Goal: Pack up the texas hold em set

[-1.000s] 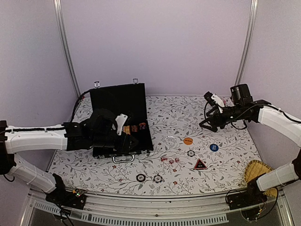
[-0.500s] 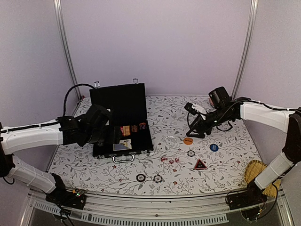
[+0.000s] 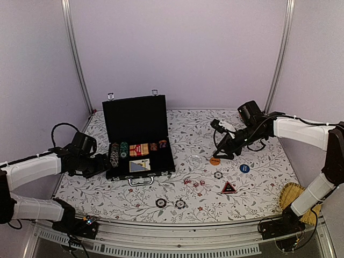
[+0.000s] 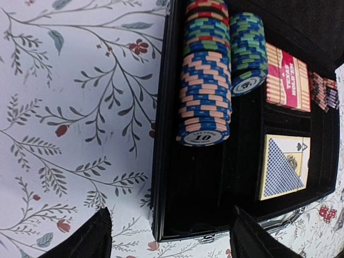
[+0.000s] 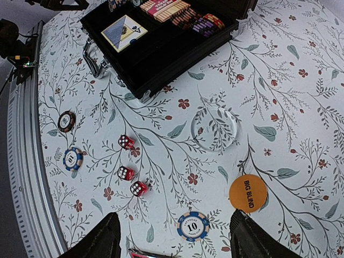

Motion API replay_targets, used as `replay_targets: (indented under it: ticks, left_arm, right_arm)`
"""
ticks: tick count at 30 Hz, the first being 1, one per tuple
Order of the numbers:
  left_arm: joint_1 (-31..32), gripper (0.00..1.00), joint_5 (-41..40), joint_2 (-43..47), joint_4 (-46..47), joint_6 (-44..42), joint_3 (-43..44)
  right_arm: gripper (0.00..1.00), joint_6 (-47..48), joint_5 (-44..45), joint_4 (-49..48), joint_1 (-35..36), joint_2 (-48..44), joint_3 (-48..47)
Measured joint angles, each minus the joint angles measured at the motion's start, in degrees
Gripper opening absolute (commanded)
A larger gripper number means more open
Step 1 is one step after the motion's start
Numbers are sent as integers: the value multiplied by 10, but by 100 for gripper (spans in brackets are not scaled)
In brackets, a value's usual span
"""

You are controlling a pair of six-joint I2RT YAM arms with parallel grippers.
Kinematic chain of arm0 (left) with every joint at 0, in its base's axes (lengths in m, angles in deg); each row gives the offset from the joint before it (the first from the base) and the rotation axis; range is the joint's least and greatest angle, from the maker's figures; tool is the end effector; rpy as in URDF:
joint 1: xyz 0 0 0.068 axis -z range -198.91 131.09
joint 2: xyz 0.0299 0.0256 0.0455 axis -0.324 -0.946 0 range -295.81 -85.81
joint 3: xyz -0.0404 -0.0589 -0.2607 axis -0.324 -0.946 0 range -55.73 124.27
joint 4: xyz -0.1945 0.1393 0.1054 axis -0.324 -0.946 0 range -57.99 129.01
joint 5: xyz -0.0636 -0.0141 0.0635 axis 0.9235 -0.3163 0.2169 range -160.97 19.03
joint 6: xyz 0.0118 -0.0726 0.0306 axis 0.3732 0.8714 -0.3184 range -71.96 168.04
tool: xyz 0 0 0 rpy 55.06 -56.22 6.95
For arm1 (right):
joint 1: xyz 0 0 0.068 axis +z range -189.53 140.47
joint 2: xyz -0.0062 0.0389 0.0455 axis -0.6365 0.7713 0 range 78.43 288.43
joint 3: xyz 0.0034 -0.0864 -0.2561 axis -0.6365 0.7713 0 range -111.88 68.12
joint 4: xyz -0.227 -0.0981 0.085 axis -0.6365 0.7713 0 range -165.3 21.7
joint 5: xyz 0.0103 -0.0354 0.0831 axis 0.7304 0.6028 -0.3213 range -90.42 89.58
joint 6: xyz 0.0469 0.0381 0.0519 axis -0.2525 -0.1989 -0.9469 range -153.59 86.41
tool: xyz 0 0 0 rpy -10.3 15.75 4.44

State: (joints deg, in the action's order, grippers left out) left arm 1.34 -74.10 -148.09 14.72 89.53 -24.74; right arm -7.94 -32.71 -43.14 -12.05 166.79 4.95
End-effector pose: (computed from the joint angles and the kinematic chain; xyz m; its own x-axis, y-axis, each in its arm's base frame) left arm 0.2072 -0.0726 0.1513 -0.7894 -0.4140 -0.4532 -0.2759 0.8988 -0.3406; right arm 0.2766 0.1853 0.2137 -0.3937 -0.6173 -0.6812 -0.9056 0.3879 0.1718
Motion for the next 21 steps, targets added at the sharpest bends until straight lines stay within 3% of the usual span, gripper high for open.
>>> replay_targets:
  ticks: [13,21]
  left_arm:
    - [-15,66,103,-93,94,-32,-16]
    - [-5,64,118,-114,114,-40,-16]
  right_arm:
    - [71,0,0,5,0,0,11]
    - [74,1,0,5,0,0,11]
